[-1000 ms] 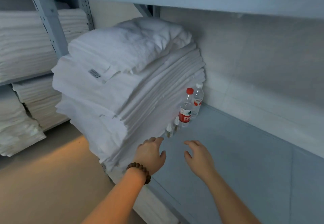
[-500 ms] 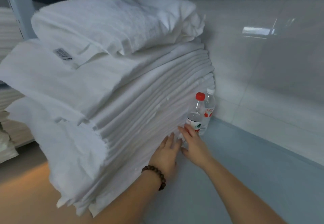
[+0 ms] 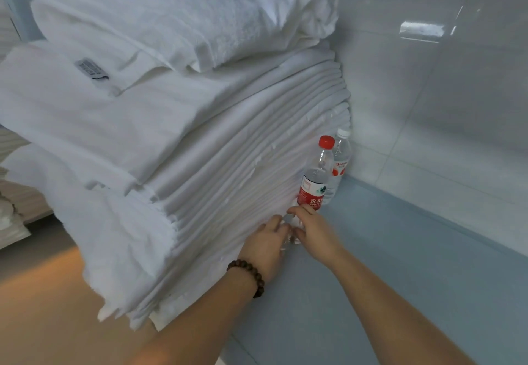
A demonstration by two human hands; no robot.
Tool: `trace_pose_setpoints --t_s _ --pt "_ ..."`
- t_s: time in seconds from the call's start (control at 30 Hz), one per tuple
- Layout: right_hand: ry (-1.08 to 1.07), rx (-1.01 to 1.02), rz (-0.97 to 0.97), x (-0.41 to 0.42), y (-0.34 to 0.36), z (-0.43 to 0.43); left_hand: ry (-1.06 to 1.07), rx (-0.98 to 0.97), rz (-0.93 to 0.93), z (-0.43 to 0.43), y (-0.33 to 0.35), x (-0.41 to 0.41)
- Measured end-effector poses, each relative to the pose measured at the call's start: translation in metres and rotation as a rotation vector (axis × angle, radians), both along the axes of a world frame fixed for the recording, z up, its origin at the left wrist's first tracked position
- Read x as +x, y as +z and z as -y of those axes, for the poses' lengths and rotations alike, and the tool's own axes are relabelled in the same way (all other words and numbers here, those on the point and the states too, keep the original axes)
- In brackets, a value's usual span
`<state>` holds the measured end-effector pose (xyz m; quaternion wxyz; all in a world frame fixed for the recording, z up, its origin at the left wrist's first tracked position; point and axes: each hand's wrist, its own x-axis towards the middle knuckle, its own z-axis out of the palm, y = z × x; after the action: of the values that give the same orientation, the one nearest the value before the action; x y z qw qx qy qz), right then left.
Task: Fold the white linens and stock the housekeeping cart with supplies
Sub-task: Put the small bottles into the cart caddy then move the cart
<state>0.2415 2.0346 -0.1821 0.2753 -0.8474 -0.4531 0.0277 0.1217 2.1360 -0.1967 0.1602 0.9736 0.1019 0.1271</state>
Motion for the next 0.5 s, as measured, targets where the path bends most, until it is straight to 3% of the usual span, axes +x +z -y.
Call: trace_pose_setpoints --t_s 0.5 --pt "-0.026 0.056 -0.253 -0.136 0.009 0.099 -0.084 -0.183 -0.138 0.071 0.011 -0.124"
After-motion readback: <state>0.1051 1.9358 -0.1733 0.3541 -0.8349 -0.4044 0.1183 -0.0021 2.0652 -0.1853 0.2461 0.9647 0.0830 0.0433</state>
